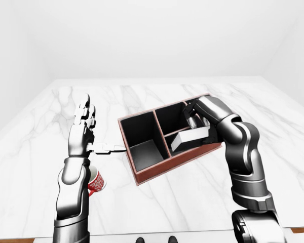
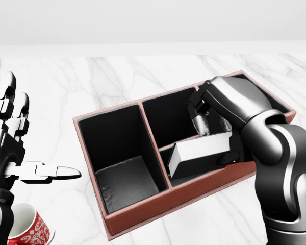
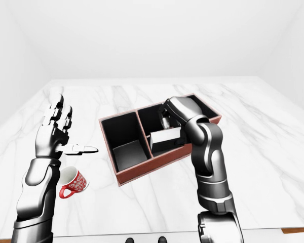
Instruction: Pick up the book and place it in the back compartment of the caddy.
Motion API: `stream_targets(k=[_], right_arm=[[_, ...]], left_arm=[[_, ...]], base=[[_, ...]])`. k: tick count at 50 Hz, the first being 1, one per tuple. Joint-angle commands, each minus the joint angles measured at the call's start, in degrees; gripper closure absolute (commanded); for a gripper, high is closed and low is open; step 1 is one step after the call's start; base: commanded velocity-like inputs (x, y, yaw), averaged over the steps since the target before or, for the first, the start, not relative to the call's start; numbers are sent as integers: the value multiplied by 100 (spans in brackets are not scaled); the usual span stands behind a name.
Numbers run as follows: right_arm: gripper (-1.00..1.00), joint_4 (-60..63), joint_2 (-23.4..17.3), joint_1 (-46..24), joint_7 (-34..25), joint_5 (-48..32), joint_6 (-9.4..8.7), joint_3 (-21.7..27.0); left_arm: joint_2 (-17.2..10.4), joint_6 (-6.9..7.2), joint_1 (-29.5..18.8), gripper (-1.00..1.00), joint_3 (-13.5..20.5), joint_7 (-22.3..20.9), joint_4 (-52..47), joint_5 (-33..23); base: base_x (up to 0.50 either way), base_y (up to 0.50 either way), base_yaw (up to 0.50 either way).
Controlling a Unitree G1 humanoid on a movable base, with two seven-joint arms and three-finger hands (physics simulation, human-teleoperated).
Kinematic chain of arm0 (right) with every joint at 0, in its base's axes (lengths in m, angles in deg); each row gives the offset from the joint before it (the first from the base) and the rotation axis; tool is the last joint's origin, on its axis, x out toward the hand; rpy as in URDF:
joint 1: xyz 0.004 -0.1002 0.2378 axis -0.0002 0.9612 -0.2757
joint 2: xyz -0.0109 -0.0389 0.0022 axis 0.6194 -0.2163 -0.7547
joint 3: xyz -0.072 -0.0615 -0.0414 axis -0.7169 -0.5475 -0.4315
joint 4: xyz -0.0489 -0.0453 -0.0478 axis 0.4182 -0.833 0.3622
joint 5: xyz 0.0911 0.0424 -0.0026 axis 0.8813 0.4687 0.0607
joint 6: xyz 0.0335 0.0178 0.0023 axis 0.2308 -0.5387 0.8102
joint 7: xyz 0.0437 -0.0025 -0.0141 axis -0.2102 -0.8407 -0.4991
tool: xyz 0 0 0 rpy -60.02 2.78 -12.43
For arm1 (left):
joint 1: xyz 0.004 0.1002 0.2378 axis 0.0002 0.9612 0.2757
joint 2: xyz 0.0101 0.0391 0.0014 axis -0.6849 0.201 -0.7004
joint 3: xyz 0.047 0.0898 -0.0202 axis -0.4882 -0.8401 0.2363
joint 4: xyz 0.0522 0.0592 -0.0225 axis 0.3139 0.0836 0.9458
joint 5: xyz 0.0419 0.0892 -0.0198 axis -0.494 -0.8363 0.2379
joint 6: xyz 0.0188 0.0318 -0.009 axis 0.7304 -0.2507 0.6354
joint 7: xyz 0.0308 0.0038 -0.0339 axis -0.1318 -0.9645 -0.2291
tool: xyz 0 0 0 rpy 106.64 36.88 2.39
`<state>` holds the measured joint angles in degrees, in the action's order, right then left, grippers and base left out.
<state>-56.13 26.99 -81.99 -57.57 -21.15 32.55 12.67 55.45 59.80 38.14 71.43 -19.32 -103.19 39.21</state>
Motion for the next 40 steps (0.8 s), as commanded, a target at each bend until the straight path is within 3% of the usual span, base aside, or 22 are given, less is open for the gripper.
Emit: stream_targets(k=[1,40], right_arm=[[100,-155,-7,-111,39,-44,1,50],[100,-784,-13,-350,499,73,1,5]], left_arm=[[7,0,-4,-100,-13,2,26,-9],[2,0,-19,-100,-9,-1,41,-14]], base=[[0,0,0],[0,0,0]])
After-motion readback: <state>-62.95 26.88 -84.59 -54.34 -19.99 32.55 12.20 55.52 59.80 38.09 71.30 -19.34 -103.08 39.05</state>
